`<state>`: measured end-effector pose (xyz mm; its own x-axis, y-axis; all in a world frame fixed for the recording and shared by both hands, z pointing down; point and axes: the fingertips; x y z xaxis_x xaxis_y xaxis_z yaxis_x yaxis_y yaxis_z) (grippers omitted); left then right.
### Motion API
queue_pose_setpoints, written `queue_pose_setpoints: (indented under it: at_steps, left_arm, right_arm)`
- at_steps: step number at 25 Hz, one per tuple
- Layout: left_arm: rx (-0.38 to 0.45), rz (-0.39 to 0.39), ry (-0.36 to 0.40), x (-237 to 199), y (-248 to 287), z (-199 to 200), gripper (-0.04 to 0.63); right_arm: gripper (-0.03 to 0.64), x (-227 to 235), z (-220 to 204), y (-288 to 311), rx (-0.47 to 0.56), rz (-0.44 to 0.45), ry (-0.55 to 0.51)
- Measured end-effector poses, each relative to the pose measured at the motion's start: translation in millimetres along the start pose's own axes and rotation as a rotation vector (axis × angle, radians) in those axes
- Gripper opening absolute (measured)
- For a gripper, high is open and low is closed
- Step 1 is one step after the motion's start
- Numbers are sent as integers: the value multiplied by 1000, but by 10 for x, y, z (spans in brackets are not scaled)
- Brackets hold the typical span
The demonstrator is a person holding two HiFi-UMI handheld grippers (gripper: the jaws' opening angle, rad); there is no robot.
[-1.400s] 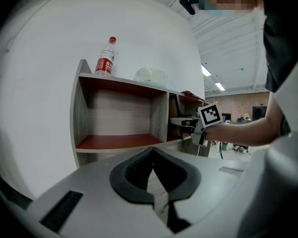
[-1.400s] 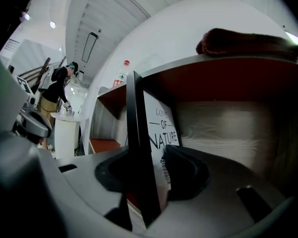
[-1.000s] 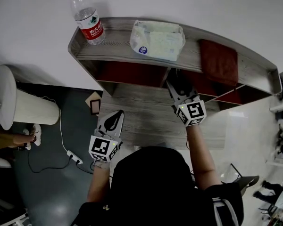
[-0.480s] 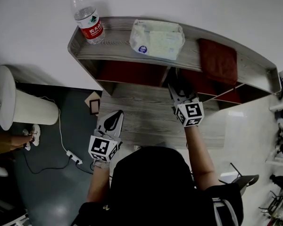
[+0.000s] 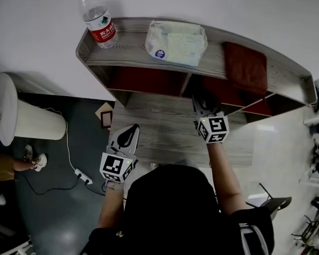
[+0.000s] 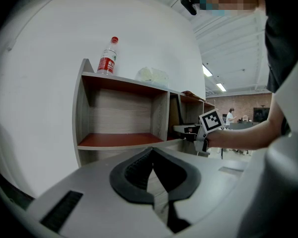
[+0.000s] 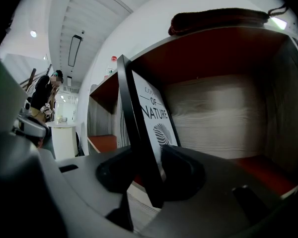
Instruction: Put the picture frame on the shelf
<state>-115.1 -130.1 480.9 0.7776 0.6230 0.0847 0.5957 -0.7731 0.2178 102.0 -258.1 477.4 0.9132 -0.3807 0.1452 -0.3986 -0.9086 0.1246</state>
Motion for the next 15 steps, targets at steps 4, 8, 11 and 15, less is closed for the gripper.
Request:
queue_pose_setpoints:
  at_steps: [4, 8, 11, 15]
  left_arm:
    - [-2, 6, -1, 2, -12, -5, 8]
    - [-2, 14, -3, 0, -29, -4, 8]
    - [-5, 20, -5, -7, -42, -13, 8]
    - [-6, 29, -11, -27, -64, -23, 8]
  right_arm:
    - [86, -39, 13, 24, 6, 12, 3]
    - [100, -117, 2, 91, -3, 11, -11]
    - [115, -180, 2, 142, -6, 19, -12]
    - [126, -235, 5, 185, -7, 28, -12]
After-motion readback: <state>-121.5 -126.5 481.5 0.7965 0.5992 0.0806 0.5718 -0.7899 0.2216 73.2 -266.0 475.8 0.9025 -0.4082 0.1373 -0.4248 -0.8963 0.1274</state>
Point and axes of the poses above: the fingertips, and each gripper's own axes: y forward along the fingers, x to its right, z out of its top, and after that the axes turned 10 degrees about y, right-handed
